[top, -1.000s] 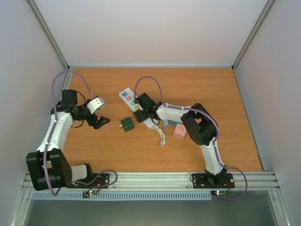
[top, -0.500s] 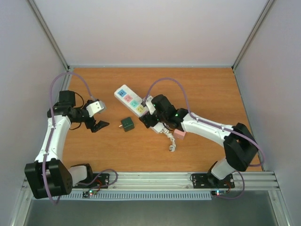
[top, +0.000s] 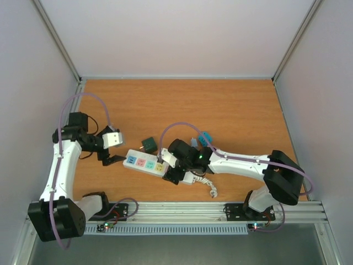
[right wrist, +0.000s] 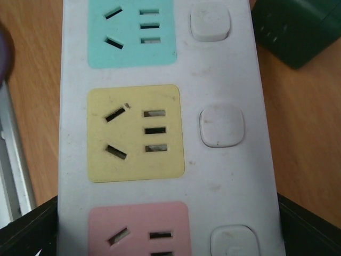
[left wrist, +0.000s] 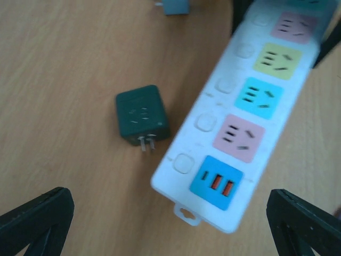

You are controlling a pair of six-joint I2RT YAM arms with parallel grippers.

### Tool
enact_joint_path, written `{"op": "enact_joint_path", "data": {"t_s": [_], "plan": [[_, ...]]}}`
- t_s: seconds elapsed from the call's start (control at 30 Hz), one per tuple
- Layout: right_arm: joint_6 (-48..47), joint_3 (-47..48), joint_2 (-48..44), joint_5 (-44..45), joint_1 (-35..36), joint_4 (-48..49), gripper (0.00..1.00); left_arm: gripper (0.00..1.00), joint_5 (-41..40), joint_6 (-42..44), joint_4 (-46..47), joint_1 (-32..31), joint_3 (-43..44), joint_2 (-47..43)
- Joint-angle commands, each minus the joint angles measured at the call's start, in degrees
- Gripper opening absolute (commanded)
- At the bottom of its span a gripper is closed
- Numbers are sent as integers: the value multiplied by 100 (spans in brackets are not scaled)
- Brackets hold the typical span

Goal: Insert the plug

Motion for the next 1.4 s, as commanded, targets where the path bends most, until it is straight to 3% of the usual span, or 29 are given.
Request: {"op": "enact_joint_path", "data": {"t_s": [0.0,0.27,0.33,0.37,0.4,0.43,0.47,0.6,0.73,0.83,0.9,1.03,1.2,1.37], "plan": [[-153,121,445,-107,90,36,12,100,43,981,-507,-132,-527,-237],[-325,248,1478,36,95,48,23,98,-427,1134,-284,-439,-1043,74],[-325,263,1554,149,96,96,31,98,-512,1195,-232,-490,-1136,126],[-304,264,1549,219,95,130,46,98,-548,1206,-179,-530,-1194,125],[-247,270,1518,276,95,166,83,98,-580,1212,-97,-578,-1253,115],[-202,272,1452,293,95,196,97,98,-616,1190,38,-642,-1326,96],[-123,258,1350,300,95,262,98,98,-662,1145,194,-727,-1400,90],[546,-69,493,508,95,980,99,98,-881,783,882,-1153,-1640,169],[2079,-384,-416,1047,75,1686,99,96,-1039,549,1355,-1393,-1739,367],[3941,-186,-716,2098,-48,1137,99,95,-1150,494,1539,-1539,-1742,550],[4903,-273,-894,2336,-72,762,99,95,-1248,405,1742,-1659,-1775,695],[6422,-839,-1391,2189,-72,331,99,94,-1454,258,2063,-1863,-1833,1014],[7426,-1440,-2121,1732,-72,10,98,92,-1567,148,2341,-1911,-1729,1453],[8016,-1624,-2484,1028,-13,-560,71,89,-1620,81,2370,-1921,-1694,1697]]}}
